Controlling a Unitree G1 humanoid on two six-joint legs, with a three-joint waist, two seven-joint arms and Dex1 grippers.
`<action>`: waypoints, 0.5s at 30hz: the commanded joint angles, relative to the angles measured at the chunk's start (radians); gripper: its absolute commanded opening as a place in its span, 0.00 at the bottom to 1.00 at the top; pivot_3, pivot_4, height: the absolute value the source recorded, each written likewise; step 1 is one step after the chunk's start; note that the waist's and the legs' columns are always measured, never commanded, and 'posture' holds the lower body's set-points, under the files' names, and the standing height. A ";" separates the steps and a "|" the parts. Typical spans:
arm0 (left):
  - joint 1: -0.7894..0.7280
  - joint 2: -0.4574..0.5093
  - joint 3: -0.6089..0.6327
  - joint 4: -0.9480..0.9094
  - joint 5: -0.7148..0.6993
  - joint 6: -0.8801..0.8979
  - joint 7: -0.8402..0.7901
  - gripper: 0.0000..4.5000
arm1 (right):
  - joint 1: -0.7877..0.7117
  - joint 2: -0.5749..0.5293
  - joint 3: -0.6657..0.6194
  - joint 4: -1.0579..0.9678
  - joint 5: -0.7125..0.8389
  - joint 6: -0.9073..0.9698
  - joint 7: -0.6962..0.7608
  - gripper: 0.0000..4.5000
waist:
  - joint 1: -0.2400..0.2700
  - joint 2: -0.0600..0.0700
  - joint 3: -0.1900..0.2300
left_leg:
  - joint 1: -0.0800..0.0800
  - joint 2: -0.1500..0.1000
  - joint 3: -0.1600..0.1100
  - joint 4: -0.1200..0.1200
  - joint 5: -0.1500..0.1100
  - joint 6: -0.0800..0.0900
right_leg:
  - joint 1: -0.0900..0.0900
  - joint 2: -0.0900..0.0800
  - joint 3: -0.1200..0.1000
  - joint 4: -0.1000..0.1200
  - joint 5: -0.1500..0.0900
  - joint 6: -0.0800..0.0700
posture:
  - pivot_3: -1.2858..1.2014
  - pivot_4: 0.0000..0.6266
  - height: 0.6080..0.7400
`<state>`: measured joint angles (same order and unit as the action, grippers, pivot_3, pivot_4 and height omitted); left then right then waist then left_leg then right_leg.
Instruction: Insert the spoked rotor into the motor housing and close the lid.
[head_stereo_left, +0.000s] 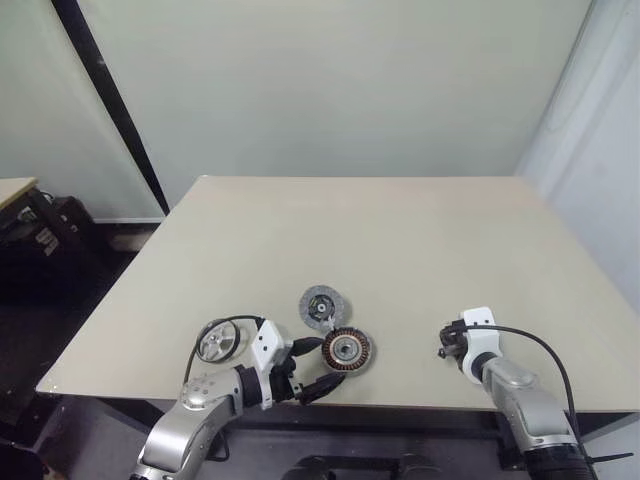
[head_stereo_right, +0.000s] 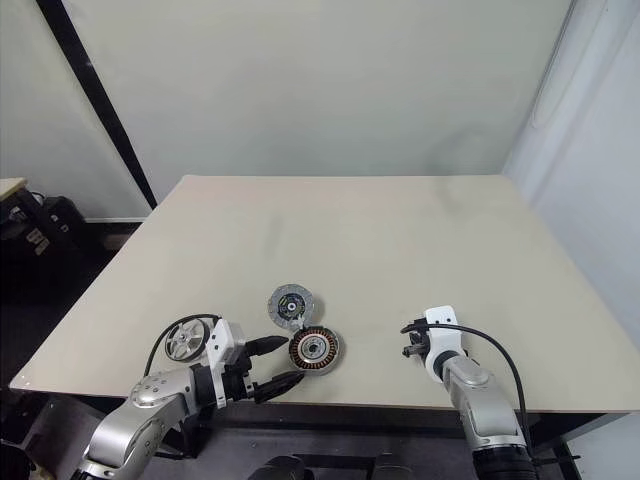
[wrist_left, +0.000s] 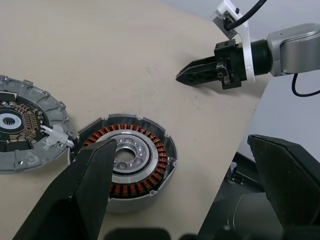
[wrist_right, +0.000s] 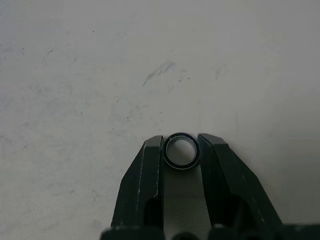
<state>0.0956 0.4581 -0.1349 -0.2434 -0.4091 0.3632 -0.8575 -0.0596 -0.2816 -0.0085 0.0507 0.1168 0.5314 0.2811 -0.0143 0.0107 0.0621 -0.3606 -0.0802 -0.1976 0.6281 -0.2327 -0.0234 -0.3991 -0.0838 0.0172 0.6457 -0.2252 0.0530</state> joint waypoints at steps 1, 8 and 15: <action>-0.003 0.009 0.031 -0.034 -0.016 -0.006 0.005 1.00 | -0.006 0.010 -0.017 -0.027 0.004 -0.037 -0.006 0.15 | 0.000 0.000 0.000 | 0.000 0.000 0.000 0.000 0.000 0.000 | 0.000 0.000 0.000 0.000 0.000 0.000 | 0.52 0.00 1.00; 0.012 0.016 0.076 -0.008 -0.021 -0.022 0.009 1.00 | -0.031 0.023 0.005 -0.080 0.022 -0.069 0.041 0.15 | -0.001 0.000 0.000 | 0.000 0.000 0.000 -0.001 0.000 0.000 | -0.002 0.000 0.000 0.000 0.000 0.000 | 0.52 0.00 1.00; 0.033 0.022 0.130 0.025 -0.018 -0.055 0.002 1.00 | -0.065 0.026 0.104 -0.167 0.039 -0.038 0.149 0.15 | -0.001 0.000 0.000 | 0.000 0.001 0.001 -0.001 0.000 0.000 | -0.002 0.000 0.000 0.000 0.000 0.000 | 0.52 0.00 1.00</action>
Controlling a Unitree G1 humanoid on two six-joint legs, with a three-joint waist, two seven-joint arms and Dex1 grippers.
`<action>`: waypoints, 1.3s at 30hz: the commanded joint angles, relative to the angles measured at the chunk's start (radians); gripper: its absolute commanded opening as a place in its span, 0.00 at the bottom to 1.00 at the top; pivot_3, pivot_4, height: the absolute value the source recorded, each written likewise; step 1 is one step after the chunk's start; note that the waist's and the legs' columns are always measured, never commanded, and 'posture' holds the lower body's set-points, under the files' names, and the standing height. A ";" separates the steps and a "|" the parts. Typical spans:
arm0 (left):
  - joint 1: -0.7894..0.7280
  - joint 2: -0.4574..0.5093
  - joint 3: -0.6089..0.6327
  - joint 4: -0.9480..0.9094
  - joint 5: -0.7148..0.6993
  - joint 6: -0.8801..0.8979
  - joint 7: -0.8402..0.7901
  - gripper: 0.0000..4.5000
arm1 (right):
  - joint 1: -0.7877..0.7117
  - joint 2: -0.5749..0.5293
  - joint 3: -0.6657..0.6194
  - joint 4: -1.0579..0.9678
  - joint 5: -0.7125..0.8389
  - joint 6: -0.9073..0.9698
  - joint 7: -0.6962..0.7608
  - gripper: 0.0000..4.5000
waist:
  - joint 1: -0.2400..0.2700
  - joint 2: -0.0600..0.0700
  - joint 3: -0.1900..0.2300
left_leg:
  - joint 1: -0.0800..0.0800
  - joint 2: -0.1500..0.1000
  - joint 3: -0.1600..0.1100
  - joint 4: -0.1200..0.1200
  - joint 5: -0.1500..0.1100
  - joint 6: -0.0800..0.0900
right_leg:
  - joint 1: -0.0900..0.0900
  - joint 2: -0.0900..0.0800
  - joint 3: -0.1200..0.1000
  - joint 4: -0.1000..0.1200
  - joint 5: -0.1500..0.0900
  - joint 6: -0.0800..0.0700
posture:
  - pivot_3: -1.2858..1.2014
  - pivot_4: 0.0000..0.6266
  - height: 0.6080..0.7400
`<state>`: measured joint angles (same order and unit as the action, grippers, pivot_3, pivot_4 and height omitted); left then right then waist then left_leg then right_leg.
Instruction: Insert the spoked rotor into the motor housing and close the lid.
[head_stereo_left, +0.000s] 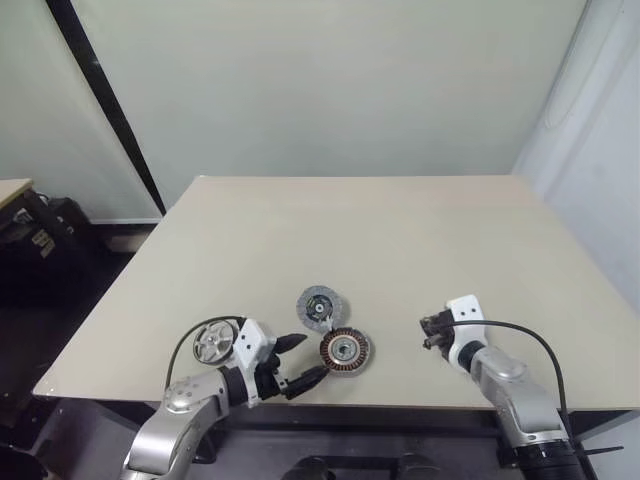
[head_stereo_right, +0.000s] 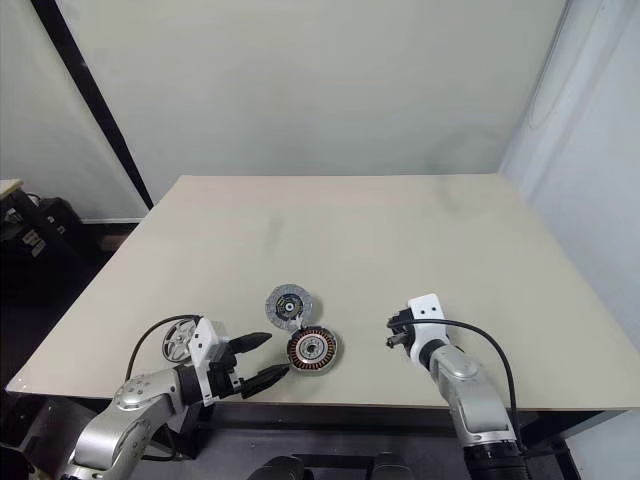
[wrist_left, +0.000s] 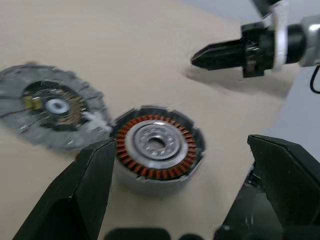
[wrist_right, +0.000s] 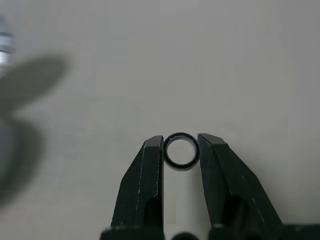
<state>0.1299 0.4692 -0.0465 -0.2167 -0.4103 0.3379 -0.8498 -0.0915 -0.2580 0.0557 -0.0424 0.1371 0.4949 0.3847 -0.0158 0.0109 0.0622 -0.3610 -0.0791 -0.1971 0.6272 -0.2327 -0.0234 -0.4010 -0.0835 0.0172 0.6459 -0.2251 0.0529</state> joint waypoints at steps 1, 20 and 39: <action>0.000 0.014 0.048 0.005 -0.015 -0.034 -0.007 1.00 | -0.040 0.005 0.058 -0.083 0.021 0.003 0.060 0.15 | 0.000 0.000 0.000 | 0.000 0.000 0.000 0.000 0.000 0.000 | 0.000 0.000 0.000 0.000 0.000 0.000 | 0.52 0.00 1.00; 0.042 0.021 0.071 0.063 0.004 -0.123 -0.047 1.00 | -0.167 0.084 0.265 -0.050 0.028 0.100 0.172 0.15 | 0.000 0.000 0.000 | 0.000 -0.001 0.000 -0.001 0.000 0.000 | -0.004 0.000 0.000 0.000 0.000 0.000 | 0.52 0.00 1.00; 0.057 0.005 0.050 0.062 0.022 -0.136 -0.042 1.00 | -0.165 0.109 0.336 0.029 -0.014 0.067 0.165 0.15 | 0.000 0.000 0.000 | 0.000 0.000 0.000 -0.001 0.000 0.000 | -0.004 0.002 0.000 0.001 0.001 0.000 | 0.52 0.00 1.00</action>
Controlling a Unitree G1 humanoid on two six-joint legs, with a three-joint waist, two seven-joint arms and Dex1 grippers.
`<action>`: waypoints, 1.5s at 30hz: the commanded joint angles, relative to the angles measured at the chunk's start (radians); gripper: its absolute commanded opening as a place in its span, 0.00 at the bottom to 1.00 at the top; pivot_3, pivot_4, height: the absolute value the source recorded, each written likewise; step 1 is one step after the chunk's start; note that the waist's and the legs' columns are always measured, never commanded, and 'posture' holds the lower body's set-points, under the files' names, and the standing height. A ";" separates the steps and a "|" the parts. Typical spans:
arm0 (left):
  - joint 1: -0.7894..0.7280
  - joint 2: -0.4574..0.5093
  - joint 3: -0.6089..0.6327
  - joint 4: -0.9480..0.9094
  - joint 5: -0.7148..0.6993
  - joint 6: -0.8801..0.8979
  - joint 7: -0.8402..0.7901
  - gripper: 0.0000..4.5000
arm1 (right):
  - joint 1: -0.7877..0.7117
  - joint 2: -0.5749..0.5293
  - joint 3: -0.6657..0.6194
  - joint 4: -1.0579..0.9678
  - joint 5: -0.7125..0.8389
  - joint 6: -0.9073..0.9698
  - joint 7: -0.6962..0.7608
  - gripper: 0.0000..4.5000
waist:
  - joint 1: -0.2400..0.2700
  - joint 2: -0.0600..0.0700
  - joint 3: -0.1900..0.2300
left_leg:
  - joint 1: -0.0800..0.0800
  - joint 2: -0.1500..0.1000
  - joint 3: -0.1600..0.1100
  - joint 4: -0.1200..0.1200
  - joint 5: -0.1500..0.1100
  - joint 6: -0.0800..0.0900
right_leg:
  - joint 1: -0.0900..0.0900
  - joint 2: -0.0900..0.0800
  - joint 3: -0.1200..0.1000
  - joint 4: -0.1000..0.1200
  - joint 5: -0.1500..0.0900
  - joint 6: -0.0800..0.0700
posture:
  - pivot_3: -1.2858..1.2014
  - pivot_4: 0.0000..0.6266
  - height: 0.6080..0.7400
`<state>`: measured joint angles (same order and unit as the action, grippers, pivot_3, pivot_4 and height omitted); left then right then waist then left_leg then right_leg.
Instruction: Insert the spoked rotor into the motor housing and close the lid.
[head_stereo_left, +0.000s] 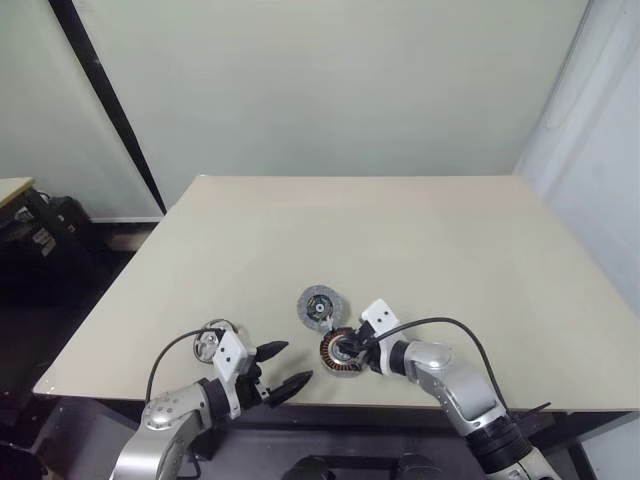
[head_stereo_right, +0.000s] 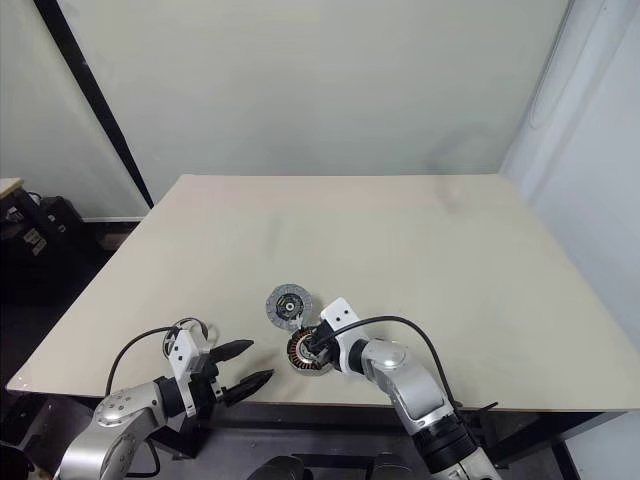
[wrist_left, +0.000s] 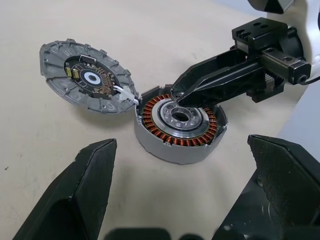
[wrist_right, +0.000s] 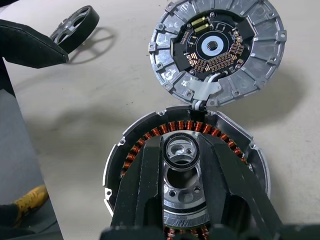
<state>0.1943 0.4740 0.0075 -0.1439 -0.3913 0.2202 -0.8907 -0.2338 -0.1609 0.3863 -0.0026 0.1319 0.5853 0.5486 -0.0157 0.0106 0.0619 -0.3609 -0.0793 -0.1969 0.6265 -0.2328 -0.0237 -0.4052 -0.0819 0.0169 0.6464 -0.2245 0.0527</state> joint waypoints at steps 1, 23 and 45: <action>-0.007 0.000 -0.005 -0.010 0.003 -0.019 -0.002 1.00 | -0.022 0.012 0.006 -0.009 -0.011 -0.026 0.001 0.15 | 0.000 0.000 0.000 | 0.000 0.000 0.000 0.000 0.000 0.000 | 0.000 0.000 0.000 0.000 0.000 0.000 | 0.52 0.00 1.00; -0.008 0.002 -0.015 -0.015 0.001 -0.020 0.004 1.00 | -0.012 0.005 0.025 0.033 -0.043 -0.046 0.007 0.15 | 0.000 0.000 0.000 | 0.000 0.002 0.000 0.000 0.000 0.000 | 0.000 0.002 0.000 0.000 0.001 -0.001 | 0.52 0.00 1.00; -0.006 0.003 -0.010 -0.017 0.001 -0.023 0.007 1.00 | -0.005 0.008 0.042 0.051 -0.066 -0.055 0.021 0.15 | 0.000 0.000 0.000 | 0.001 0.004 0.000 0.000 0.000 0.000 | 0.000 0.005 0.001 0.000 0.001 -0.002 | 0.52 0.00 1.00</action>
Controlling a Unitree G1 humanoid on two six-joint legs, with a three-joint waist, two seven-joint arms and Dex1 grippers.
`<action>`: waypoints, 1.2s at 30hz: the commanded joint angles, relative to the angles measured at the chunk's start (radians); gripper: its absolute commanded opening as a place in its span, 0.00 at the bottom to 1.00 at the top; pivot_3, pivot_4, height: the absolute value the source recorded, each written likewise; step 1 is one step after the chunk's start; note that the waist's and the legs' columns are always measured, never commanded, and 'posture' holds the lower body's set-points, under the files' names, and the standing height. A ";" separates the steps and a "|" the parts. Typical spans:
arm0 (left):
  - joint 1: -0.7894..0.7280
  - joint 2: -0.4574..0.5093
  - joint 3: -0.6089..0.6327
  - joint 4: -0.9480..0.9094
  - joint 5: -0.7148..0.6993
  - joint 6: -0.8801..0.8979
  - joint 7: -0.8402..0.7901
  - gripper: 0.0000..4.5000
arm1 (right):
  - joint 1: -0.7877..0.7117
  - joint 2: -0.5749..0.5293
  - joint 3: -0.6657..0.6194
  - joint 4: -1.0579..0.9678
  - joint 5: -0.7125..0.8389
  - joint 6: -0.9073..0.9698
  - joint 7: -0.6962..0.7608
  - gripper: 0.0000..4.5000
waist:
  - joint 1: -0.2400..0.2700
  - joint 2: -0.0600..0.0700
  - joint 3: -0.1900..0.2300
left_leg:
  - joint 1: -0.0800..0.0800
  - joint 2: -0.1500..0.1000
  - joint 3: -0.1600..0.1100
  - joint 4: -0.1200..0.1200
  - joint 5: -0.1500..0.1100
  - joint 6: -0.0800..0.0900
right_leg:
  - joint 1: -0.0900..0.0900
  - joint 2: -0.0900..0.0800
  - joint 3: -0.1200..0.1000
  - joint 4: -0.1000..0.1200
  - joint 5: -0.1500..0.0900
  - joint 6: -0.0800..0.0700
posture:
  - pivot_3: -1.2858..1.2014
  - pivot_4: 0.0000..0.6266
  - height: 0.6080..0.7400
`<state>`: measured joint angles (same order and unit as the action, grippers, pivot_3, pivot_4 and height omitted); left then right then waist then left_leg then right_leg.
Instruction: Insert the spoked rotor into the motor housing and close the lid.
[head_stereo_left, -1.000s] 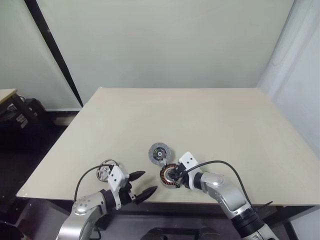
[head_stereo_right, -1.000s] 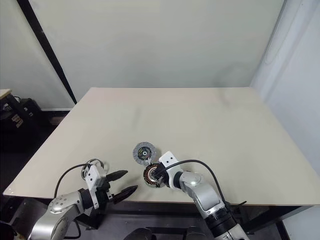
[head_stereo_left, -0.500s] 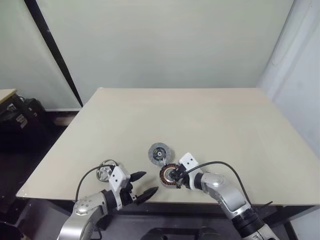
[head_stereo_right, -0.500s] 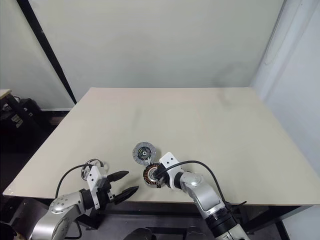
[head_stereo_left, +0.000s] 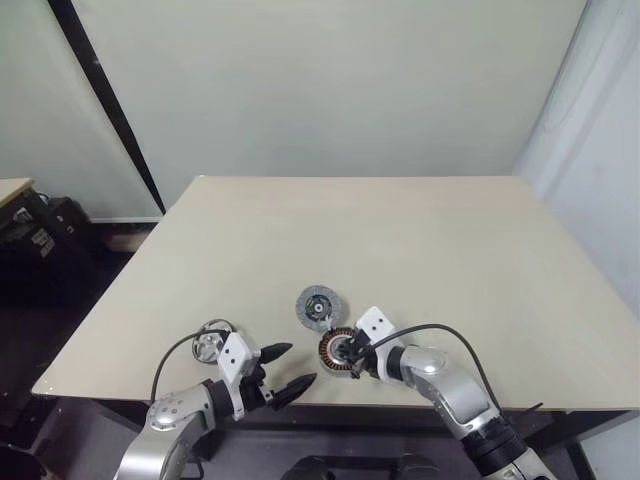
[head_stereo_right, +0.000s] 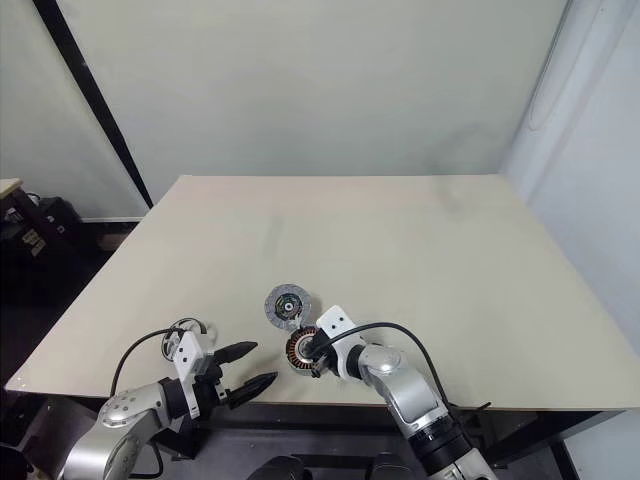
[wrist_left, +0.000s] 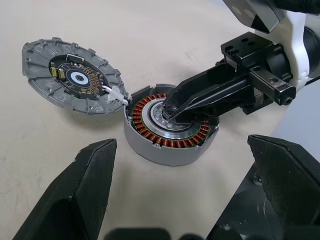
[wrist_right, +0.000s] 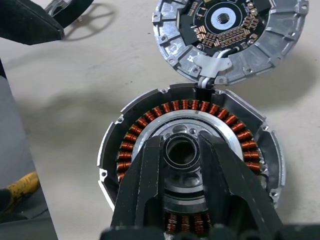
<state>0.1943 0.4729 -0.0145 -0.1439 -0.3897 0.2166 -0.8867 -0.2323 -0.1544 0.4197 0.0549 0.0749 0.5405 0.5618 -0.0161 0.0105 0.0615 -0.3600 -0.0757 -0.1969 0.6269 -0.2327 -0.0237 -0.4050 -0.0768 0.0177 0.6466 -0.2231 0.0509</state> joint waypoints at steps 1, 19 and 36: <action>-0.005 0.003 0.012 -0.017 -0.001 -0.019 0.004 1.00 | -0.006 0.001 0.010 -0.007 -0.010 -0.010 0.008 0.15 | 0.000 0.000 0.000 | 0.000 0.000 0.000 0.000 0.000 0.000 | 0.000 0.000 0.000 0.000 0.000 0.000 | 0.52 0.00 1.00; -0.013 -0.001 0.007 -0.011 -0.002 -0.025 0.003 1.00 | -0.025 -0.003 0.002 0.007 -0.031 -0.033 -0.006 0.15 | 0.000 0.000 0.000 | 0.000 0.002 0.000 0.001 0.000 0.000 | 0.000 0.004 0.002 0.000 0.001 -0.001 | 0.52 0.00 1.00; -0.013 -0.008 0.006 -0.010 0.000 -0.027 0.006 1.00 | -0.026 0.004 0.005 0.022 -0.045 -0.036 0.001 0.15 | 0.000 0.000 0.000 | 0.001 0.003 0.001 0.001 0.000 0.000 | 0.000 0.005 0.004 0.000 0.001 -0.002 | 0.52 0.00 1.00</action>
<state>0.1915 0.4642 -0.0154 -0.1438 -0.3896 0.2100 -0.8818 -0.2423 -0.1528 0.4287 0.0755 0.0362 0.5106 0.5611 -0.0161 0.0106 0.0612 -0.3595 -0.0727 -0.1957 0.6277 -0.2327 -0.0240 -0.4050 -0.0714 0.0218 0.6467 -0.2219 0.0485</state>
